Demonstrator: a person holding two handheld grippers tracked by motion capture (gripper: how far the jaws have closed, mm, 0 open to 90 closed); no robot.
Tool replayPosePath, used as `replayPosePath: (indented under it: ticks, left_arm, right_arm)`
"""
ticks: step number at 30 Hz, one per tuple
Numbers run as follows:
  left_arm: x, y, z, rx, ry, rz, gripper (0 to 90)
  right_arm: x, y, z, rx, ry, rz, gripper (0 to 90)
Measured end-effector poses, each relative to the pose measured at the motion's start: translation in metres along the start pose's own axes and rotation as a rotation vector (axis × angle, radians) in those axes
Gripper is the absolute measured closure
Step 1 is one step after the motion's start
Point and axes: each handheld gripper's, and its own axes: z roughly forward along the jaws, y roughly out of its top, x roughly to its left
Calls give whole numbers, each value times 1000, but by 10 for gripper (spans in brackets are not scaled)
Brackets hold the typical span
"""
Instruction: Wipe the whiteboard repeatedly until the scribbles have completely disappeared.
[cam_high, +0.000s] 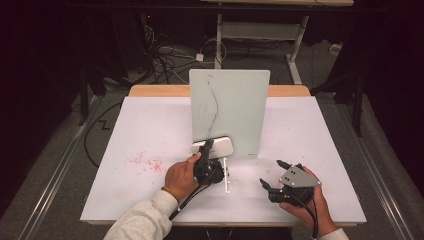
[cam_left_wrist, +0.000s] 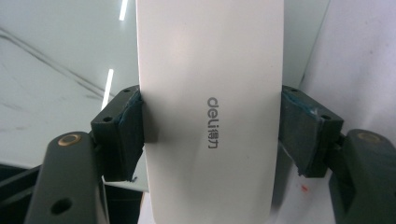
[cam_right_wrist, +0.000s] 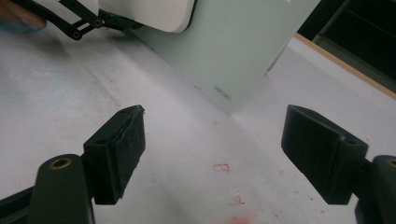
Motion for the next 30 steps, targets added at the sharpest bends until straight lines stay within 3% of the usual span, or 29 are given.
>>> replayPosePath:
  ticks: [3, 8, 13, 17, 23, 25, 30]
  left_arm:
    - [9, -1, 0, -8, 16, -4, 291]
    - [22, -13, -2, -17, 25, -59, 291]
    - [13, -31, -3, -6, 29, -68, 291]
    - [2, -42, -3, 7, 29, -30, 291]
    - [2, -43, -3, 17, 20, -19, 291]
    - [5, -42, -4, 15, 19, -14, 291]
    - [29, -35, -4, -4, 24, -90, 291]
  right_arm:
    - [0, 0, 0, -1, -3, 1, 223]
    - [-1, 0, -1, -2, -6, 2, 224]
    - [-1, -1, -2, -4, -6, 2, 224]
    - [0, 0, -2, -3, -5, -2, 224]
    - [0, 0, -2, -3, -4, -5, 223]
    - [0, 0, -2, -4, -2, -4, 223]
    - [1, 0, -1, 0, 0, -7, 223]
